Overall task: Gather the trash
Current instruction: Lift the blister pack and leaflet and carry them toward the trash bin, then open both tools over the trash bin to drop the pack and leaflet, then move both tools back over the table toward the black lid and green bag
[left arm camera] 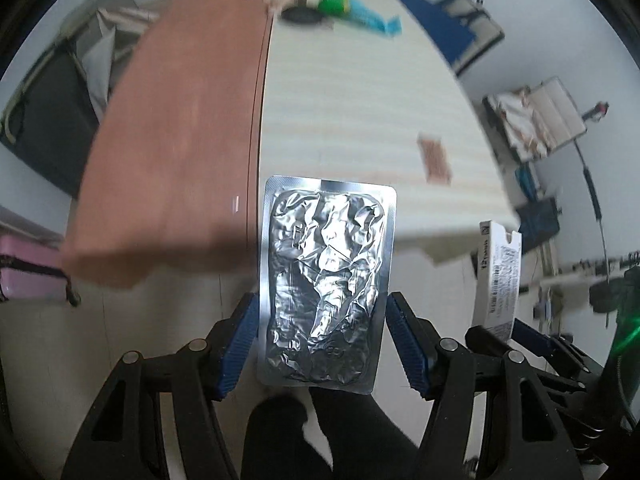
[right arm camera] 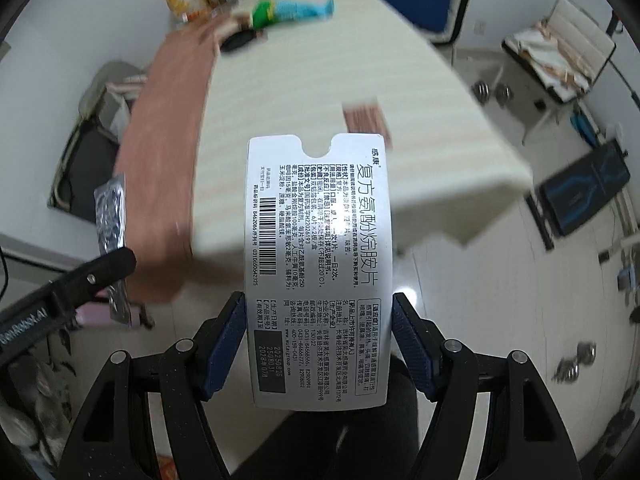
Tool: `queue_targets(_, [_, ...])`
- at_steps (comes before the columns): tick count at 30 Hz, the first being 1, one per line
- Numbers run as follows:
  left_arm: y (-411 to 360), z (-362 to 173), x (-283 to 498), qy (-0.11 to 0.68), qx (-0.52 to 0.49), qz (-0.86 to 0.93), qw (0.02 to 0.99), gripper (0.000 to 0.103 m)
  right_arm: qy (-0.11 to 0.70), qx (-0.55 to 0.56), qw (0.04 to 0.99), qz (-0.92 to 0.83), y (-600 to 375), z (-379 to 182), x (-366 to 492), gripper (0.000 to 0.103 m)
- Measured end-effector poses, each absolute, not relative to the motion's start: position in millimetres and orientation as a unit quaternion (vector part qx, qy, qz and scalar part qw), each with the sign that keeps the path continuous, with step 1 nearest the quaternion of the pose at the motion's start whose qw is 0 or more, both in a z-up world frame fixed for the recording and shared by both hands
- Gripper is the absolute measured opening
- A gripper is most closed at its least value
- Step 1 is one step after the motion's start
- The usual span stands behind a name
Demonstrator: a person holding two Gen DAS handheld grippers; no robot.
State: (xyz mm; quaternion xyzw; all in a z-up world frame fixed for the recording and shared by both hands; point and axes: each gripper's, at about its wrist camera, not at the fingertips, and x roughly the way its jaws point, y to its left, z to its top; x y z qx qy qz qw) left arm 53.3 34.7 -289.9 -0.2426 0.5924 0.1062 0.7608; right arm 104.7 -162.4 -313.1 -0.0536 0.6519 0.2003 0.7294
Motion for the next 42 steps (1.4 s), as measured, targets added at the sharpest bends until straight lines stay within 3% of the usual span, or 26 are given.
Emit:
queue_targets(9, [24, -450, 37, 0.671, -0.282, 0.117, 0.676, 0.062, 0.742, -0.040, 0.643, 0.184, -199, -485, 47, 0.073])
queue_targets(17, [25, -603, 42, 0.706, -0.296, 0.111, 0.634, 0.064, 0.765, -0.046, 0.613, 0.191, -194, -663, 40, 0.073])
queue_targets(19, [27, -635, 42, 0.712, -0.294, 0.112, 0.627, 0.082, 0.768, -0.051, 0.608, 0.196, -187, -699, 41, 0.074])
queue_targets(21, [29, -660, 40, 0.715, -0.284, 0.127, 0.626, 0.093, 0.766, -0.048, 0.607, 0.207, -181, -732, 42, 0.074])
queue_targets(23, [31, -677, 37, 0.720, -0.274, 0.139, 0.623, 0.094, 0.763, -0.058, 0.607, 0.214, -168, -760, 44, 0.076])
queue_targets(24, [36, -683, 33, 0.721, -0.276, 0.144, 0.620, 0.100, 0.764, -0.057, 0.604, 0.217, -165, -770, 44, 0.088])
queue_targets(26, [42, -692, 28, 0.720, -0.278, 0.155, 0.617, 0.103, 0.765, -0.058, 0.604, 0.217, -160, -784, 45, 0.102])
queue_targets(42, [49, -665, 21, 0.709, -0.241, 0.205, 0.630, 0.103, 0.737, -0.156, 0.638, 0.162, -151, -744, 61, 0.102])
